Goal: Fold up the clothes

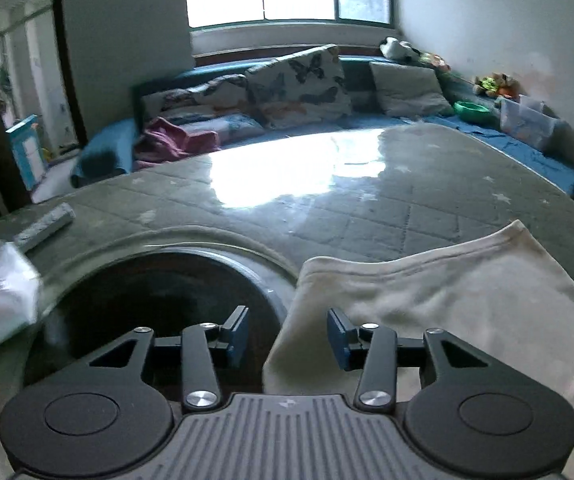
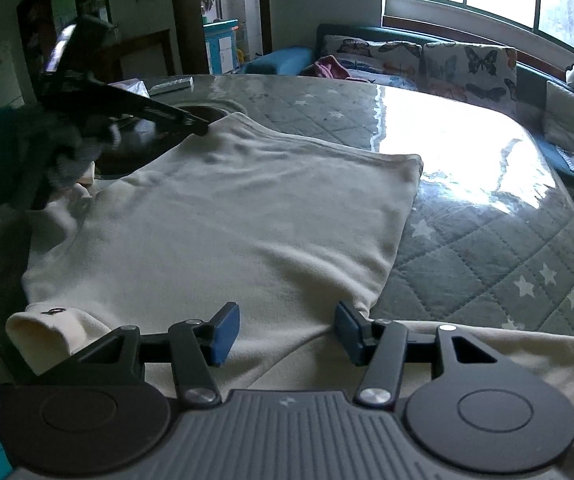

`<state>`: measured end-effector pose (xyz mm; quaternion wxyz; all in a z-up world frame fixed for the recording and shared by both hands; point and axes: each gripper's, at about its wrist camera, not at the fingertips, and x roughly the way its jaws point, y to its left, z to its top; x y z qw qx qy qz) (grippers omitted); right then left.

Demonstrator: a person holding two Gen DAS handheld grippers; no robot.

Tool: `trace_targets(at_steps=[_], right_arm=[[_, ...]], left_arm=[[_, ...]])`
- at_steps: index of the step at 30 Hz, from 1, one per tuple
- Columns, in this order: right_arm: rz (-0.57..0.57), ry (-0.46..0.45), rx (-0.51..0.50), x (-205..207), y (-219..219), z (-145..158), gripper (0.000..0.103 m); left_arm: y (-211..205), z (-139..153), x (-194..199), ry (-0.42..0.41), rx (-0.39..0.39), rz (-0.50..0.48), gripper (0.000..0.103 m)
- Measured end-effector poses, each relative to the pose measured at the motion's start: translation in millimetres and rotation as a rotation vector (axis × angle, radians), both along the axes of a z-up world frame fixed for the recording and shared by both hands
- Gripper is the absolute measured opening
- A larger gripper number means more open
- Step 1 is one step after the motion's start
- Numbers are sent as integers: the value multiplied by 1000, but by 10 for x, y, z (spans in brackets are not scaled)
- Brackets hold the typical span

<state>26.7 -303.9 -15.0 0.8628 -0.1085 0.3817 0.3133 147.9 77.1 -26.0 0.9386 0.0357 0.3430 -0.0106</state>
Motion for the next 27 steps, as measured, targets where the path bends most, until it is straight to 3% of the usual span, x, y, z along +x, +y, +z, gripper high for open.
trace_targets(at_steps=[3,5,9,16,18,19,22,27], right_arm=[[-1,4,7,1,-1,-3,58],[0,4,9,-1,0,-4,59],[3,6,9,6,3,-6,60],[8,5,8,18,10,-12,61],[8,6,9,21,9,-13,61],[8,6,10,21,10,-13,61],[9,6,10,23,13,-14,61],[14,4,6,20,32,-24,64]], left_arm=[[-40,-42,33,-2,-1,-10,40],[-55,-51,29,-6,-21,-20,10],[-207,20,-119,-63,-17,-62,6],[-535,84,-624,-77,-69,-334,11],[-552,120,-721,-96,-70,-363,12],[-537,150,-759,-114,-70,-357,14],[-391,210,-727,-147,-54,-250,37],[-11,93,-351,-57,-32,48,37]])
